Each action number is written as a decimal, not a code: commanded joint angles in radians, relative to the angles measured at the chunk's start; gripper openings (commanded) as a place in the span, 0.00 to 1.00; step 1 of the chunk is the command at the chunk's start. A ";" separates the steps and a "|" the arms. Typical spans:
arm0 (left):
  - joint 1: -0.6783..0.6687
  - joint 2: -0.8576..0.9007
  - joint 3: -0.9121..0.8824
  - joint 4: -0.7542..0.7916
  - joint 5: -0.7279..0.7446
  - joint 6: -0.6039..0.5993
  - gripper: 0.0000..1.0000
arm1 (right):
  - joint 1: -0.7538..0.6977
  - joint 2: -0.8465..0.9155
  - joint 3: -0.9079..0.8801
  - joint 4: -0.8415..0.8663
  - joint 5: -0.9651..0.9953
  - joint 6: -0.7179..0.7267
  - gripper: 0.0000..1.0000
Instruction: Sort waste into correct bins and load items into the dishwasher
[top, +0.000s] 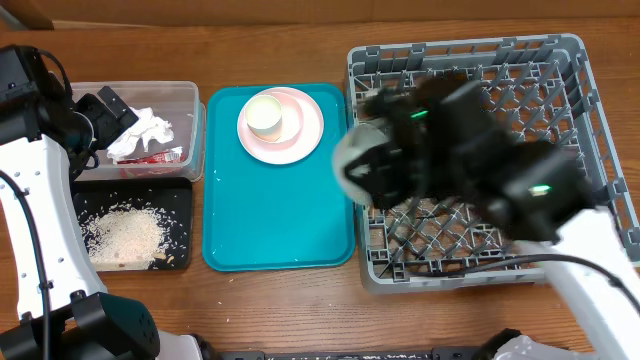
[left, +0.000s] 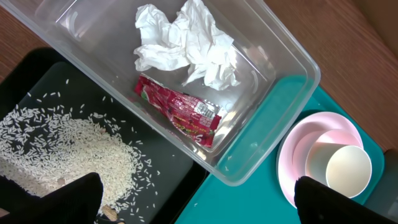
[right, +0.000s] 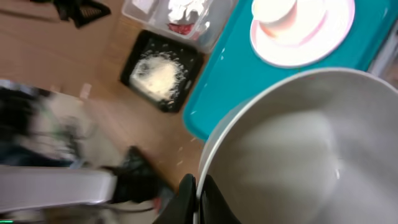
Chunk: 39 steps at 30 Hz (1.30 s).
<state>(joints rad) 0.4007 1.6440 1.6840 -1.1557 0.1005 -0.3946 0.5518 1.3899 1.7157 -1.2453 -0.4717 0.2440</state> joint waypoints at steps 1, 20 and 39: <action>-0.002 0.003 0.013 0.001 0.003 -0.021 1.00 | -0.166 -0.044 -0.023 -0.035 -0.333 0.011 0.04; -0.002 0.003 0.013 0.001 0.003 -0.021 1.00 | -0.465 -0.066 -0.683 0.358 -0.937 -0.034 0.04; -0.002 0.003 0.013 0.001 0.003 -0.021 1.00 | -0.547 -0.064 -0.893 0.455 -0.896 -0.038 0.04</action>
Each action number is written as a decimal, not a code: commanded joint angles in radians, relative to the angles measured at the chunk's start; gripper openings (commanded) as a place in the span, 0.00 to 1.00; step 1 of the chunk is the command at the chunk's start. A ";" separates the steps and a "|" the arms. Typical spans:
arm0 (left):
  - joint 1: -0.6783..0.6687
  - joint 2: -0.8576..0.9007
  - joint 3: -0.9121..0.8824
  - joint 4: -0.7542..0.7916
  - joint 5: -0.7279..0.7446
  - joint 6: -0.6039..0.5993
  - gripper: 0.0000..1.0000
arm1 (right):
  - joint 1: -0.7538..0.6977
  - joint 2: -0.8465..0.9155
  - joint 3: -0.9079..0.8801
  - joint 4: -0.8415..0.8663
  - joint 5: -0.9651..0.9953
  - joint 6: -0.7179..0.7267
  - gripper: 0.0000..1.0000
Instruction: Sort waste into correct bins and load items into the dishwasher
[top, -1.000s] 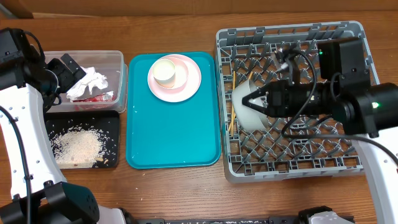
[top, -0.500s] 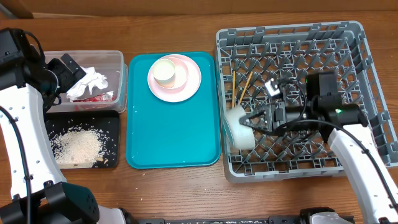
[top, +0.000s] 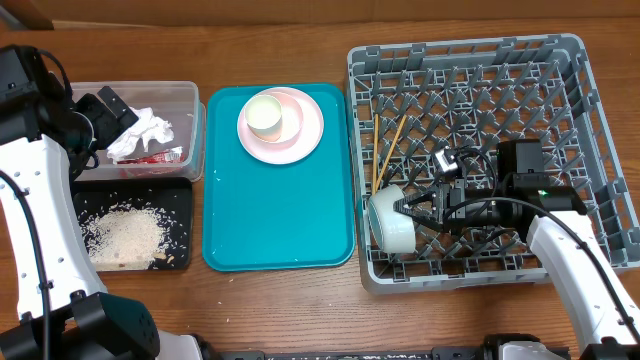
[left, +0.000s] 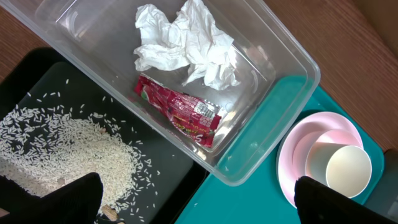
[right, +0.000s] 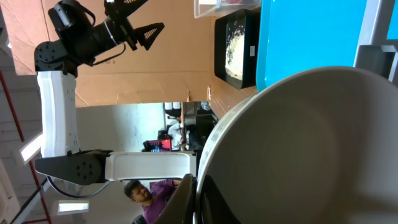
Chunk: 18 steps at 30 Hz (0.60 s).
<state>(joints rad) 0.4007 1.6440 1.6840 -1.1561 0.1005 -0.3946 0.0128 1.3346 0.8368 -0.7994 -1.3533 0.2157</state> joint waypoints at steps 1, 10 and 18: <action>-0.002 0.003 0.013 0.001 0.003 -0.021 1.00 | -0.008 -0.009 -0.015 0.008 -0.009 -0.010 0.04; -0.002 0.003 0.013 0.001 0.003 -0.021 1.00 | -0.008 -0.009 -0.015 0.006 0.030 -0.010 0.04; -0.002 0.003 0.013 0.001 0.003 -0.021 1.00 | -0.008 -0.009 -0.015 0.005 0.053 -0.010 0.04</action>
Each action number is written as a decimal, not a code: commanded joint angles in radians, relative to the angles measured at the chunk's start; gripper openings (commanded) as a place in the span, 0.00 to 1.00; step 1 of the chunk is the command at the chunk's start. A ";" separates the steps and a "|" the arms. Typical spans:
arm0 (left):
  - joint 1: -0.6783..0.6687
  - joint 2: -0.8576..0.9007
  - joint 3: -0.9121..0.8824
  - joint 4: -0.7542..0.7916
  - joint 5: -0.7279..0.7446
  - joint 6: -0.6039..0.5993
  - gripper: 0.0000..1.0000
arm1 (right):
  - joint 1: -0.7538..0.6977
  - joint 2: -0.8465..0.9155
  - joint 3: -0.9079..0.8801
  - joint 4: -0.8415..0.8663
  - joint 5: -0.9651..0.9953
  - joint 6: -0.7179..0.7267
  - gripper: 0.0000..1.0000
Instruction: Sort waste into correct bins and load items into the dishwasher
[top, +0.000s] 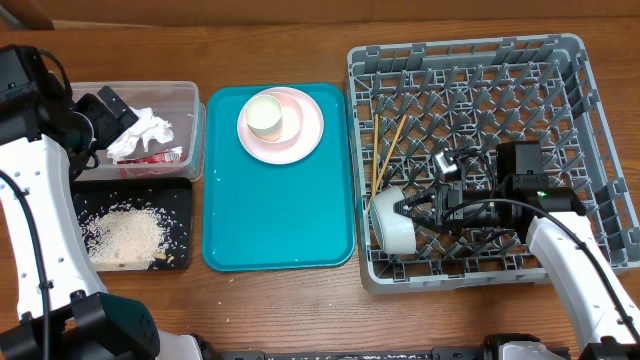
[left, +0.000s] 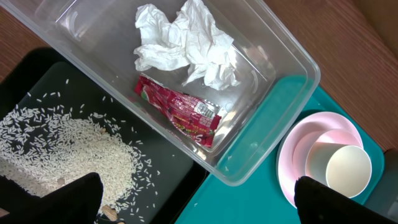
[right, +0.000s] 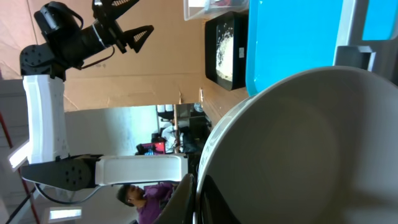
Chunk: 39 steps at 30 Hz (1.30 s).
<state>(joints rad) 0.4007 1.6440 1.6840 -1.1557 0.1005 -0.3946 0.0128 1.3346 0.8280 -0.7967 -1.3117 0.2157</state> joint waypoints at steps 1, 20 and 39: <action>-0.002 0.003 0.013 0.001 0.003 -0.021 1.00 | -0.008 -0.009 -0.007 0.003 0.018 -0.010 0.04; -0.002 0.003 0.013 0.001 0.003 -0.021 1.00 | -0.008 -0.009 -0.010 -0.022 -0.044 0.089 0.04; -0.002 0.003 0.013 0.001 0.003 -0.021 1.00 | -0.008 -0.008 -0.077 0.030 0.111 0.122 0.04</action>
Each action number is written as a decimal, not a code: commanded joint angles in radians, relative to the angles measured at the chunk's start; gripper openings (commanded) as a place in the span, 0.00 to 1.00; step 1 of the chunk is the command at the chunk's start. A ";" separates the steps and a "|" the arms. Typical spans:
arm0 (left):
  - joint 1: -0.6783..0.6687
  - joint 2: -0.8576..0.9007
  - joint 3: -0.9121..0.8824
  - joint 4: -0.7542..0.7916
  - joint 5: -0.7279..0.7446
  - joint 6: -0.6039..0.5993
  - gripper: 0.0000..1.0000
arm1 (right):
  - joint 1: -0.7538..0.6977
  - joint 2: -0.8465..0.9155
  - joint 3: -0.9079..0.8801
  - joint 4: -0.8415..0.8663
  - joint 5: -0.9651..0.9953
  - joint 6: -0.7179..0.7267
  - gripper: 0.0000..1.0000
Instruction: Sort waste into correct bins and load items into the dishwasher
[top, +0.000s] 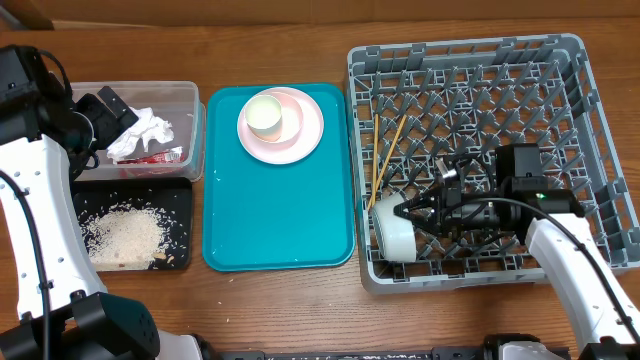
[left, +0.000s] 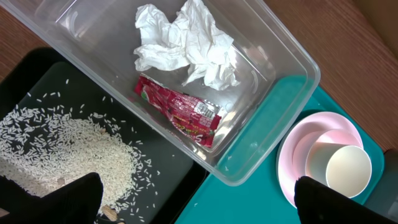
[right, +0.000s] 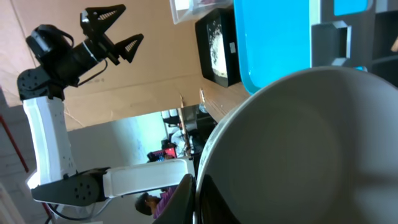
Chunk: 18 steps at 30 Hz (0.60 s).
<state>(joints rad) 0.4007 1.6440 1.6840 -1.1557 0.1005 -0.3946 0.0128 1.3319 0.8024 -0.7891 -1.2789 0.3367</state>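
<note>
My right gripper (top: 408, 213) is shut on the rim of a white bowl (top: 393, 228), held on edge low in the front left of the grey dishwasher rack (top: 590, 130). In the right wrist view the bowl (right: 311, 149) fills the frame, its rim pinched between my fingers (right: 185, 199). A pink plate (top: 305, 135) with a paper cup (top: 266, 114) sits on the teal tray (top: 275, 210). My left gripper (left: 199, 205) hangs open above the clear bin (top: 190, 130), which holds a white tissue (left: 186, 43) and a red wrapper (left: 180, 111).
A black bin (top: 180, 215) with loose rice (top: 120, 235) lies in front of the clear bin. Wooden chopsticks (top: 385, 150) lean in the rack's left side. The wooden table's front edge runs just below the rack and tray.
The right gripper and the bowl have sunk a little lower and nearer the rack's front left corner. The left arm has not moved.
The right arm was blurred in motion over the rack's left side, carrying the bowl. Then it held the bowl on edge among the rack's front left pegs, and the bowl now sits slightly lower there. The left gripper stayed open over the bins throughout.
</note>
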 joint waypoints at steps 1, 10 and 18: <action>-0.002 0.003 0.013 0.001 0.003 -0.021 1.00 | -0.008 -0.006 -0.069 0.043 0.078 0.010 0.04; -0.002 0.003 0.013 0.001 0.003 -0.021 1.00 | -0.056 -0.006 -0.096 0.160 0.097 0.039 0.08; -0.002 0.003 0.013 0.001 0.003 -0.021 1.00 | -0.163 -0.006 -0.096 0.156 0.150 0.038 0.12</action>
<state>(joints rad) 0.4007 1.6440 1.6840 -1.1557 0.1005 -0.3946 -0.1207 1.3201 0.7303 -0.6285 -1.2507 0.3820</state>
